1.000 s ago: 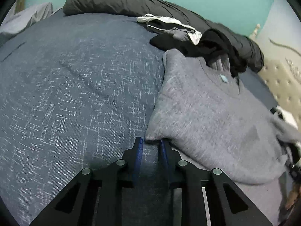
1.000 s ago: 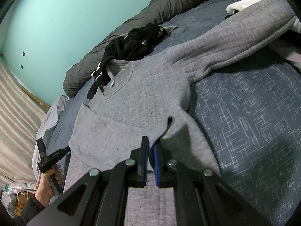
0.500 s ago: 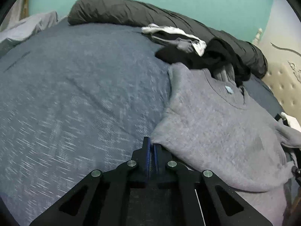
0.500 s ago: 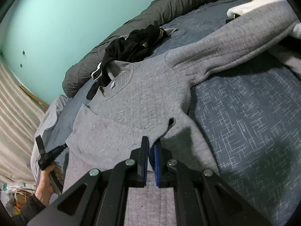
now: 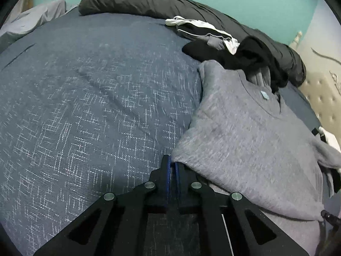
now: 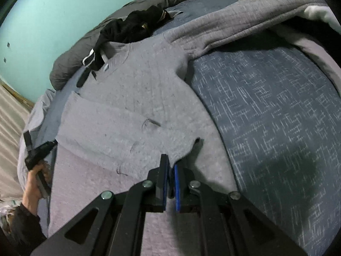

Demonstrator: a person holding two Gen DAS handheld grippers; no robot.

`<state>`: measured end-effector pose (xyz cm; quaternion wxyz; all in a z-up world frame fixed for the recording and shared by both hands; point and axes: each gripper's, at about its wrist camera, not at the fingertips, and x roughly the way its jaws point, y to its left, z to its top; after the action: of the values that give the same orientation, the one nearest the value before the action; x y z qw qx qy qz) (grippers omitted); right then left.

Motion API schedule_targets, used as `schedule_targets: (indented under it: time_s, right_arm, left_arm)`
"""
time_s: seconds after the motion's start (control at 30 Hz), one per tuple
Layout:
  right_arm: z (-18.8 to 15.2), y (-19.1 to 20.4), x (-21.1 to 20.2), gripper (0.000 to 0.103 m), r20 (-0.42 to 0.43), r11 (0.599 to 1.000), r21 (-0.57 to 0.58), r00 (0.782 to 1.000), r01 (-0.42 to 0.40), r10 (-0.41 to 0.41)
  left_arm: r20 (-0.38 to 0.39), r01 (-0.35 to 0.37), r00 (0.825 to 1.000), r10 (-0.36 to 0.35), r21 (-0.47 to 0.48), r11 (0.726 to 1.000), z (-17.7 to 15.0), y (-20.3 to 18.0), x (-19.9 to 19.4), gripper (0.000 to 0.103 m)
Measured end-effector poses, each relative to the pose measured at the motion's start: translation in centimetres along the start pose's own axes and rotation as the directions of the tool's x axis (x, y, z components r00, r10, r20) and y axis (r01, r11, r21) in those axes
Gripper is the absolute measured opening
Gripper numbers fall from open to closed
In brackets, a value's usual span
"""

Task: Fold clothes
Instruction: 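Open both tools and release the grey sweater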

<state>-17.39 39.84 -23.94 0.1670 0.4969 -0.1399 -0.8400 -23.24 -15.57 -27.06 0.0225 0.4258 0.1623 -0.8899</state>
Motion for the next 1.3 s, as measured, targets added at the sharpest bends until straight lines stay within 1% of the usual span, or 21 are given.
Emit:
schedule_targets:
  time_s: [0.07, 0.1, 0.17, 0.27, 0.33, 0.37, 0.43, 0.47, 0.5, 0.6, 0.63, 0.67, 0.7, 0.77, 0.87, 0.97, 1.03, 1.17, 1.2, 1.23, 1.3]
  right_arm:
    - [-0.3, 0.1, -0.3, 0.005, 0.0, 1.0, 0.004, 1.0, 0.003, -0.003]
    - [-0.4, 0.2, -0.4, 0.005, 0.0, 1.0, 0.006, 1.0, 0.003, -0.003]
    - [-0.7, 0.3, -0.8, 0.005, 0.002, 1.0, 0.011, 1.0, 0.002, -0.002]
    - [-1.0, 0.7, -1.2, 0.005, -0.006, 1.0, -0.002, 1.0, 0.009, -0.009]
    - [-1.3, 0.6, -1.2, 0.005, -0.018, 1.0, -0.004, 1.0, 0.017, -0.018]
    - [-1.4, 0.5, -0.9, 0.005, -0.028, 1.0, -0.003, 0.999, 0.025, -0.025]
    - [-1.5, 0.4, -0.4, 0.005, -0.047, 0.999, -0.007, 0.998, 0.038, -0.039]
    - [-1.6, 0.4, -0.3, 0.005, -0.055, 0.999, -0.01, 0.998, 0.042, -0.042]
    - [-1.6, 0.4, -0.4, 0.005, -0.052, 0.999, -0.007, 0.998, 0.041, -0.041]
    - [-1.4, 0.4, -1.0, 0.007, -0.038, 0.999, -0.006, 0.998, 0.048, -0.049]
    - [-1.2, 0.5, -1.3, 0.013, -0.03, 0.997, -0.007, 0.996, 0.081, -0.081]
    - [-1.0, 0.5, -1.6, 0.022, -0.021, 0.994, -0.007, 0.993, 0.114, -0.114]
    - [-0.7, 0.5, -1.9, 0.026, -0.011, 0.99, -0.004, 0.99, 0.138, -0.138]
    - [-0.1, 0.4, -2.7, 0.027, 0.027, 0.992, 0.024, 0.992, 0.126, -0.127]
    - [0.7, 1.4, -2.9, 0.027, 0.058, 0.995, 0.015, 0.993, 0.104, -0.104]
    - [1.1, 3.6, -1.7, 0.027, 0.041, 0.996, -0.065, 0.997, 0.067, -0.064]
    - [1.2, 4.3, -0.5, 0.027, 0.012, 0.993, -0.1, 0.998, 0.062, -0.061]
    - [0.7, 3.9, 2.4, 0.027, -0.079, 0.991, -0.106, 0.993, 0.083, -0.092]
    - [0.5, 3.6, 2.8, 0.027, -0.087, 0.991, -0.103, 0.992, 0.085, -0.094]
    - [0.4, 3.3, 3.1, 0.024, -0.092, 0.991, -0.1, 0.991, 0.085, -0.094]
    - [0.4, 3.1, 3.0, 0.023, -0.089, 0.992, -0.1, 0.992, 0.08, -0.089]
  left_arm:
    - [-0.003, -0.005, 1.0, 0.005, -0.012, 1.0, 0.0, 0.2, -0.5, 0.015]
    - [-0.005, -0.006, 1.0, 0.006, -0.028, 1.0, -0.1, 0.4, -0.8, 0.021]
    - [-0.003, -0.021, 1.0, 0.021, -0.044, 0.999, -0.1, 0.8, -1.3, 0.023]
    - [0.021, -0.069, 0.997, 0.07, -0.048, 0.996, 0.0, 1.3, -2.6, 0.025]
    - [0.046, -0.061, 0.997, 0.064, -0.047, 0.997, 0.0, 1.5, -3.8, 0.028]
    - [0.056, -0.054, 0.997, 0.057, -0.043, 0.998, 0.0, 1.4, -4.3, 0.031]
    - [0.08, -0.038, 0.996, 0.041, -0.037, 0.999, -0.1, 1.3, -5.0, 0.042]
    - [0.09, -0.029, 0.995, 0.032, -0.033, 0.999, -0.1, 1.1, -5.2, 0.053]
    - [0.098, -0.018, 0.995, 0.021, -0.029, 0.999, -0.1, 0.9, -5.3, 0.055]
    - [0.103, -0.005, 0.995, 0.007, -0.02, 1.0, 0.0, 0.3, -5.2, 0.057]
    - [0.1, -0.008, 0.995, 0.009, -0.013, 1.0, 0.0, 0.1, -5.0, 0.06]
    - [0.093, -0.017, 0.996, 0.017, -0.001, 1.0, 0.0, -0.2, -4.7, 0.069]
    - [0.086, -0.026, 0.996, 0.025, 0.011, 1.0, 0.0, -0.6, -4.4, 0.08]
    - [0.073, -0.044, 0.996, 0.042, 0.035, 0.998, 0.0, -1.2, -3.8, 0.089]
    - [0.04, -0.083, 0.996, 0.081, 0.061, 0.995, 0.0, -1.6, -2.6, 0.09]
    - [-0.013, -0.113, 0.993, 0.113, 0.033, 0.993, -0.2, -0.9, -1.1, 0.09]
    - [-0.033, -0.112, 0.993, 0.112, 0.009, 0.994, -0.5, -0.1, -0.7, 0.09]
    - [-0.029, -0.112, 0.993, 0.112, 0.002, 0.994, -0.6, 0.3, -0.9, 0.09]
    - [-0.027, -0.114, 0.993, 0.114, -0.001, 0.993, -0.6, 0.3, -0.9, 0.09]
    - [-0.025, -0.115, 0.993, 0.115, -0.008, 0.993, -0.6, 0.4, -1.0, 0.09]
    - [-0.018, -0.119, 0.993, 0.118, -0.025, 0.993, -0.5, 0.6, -1.2, 0.09]
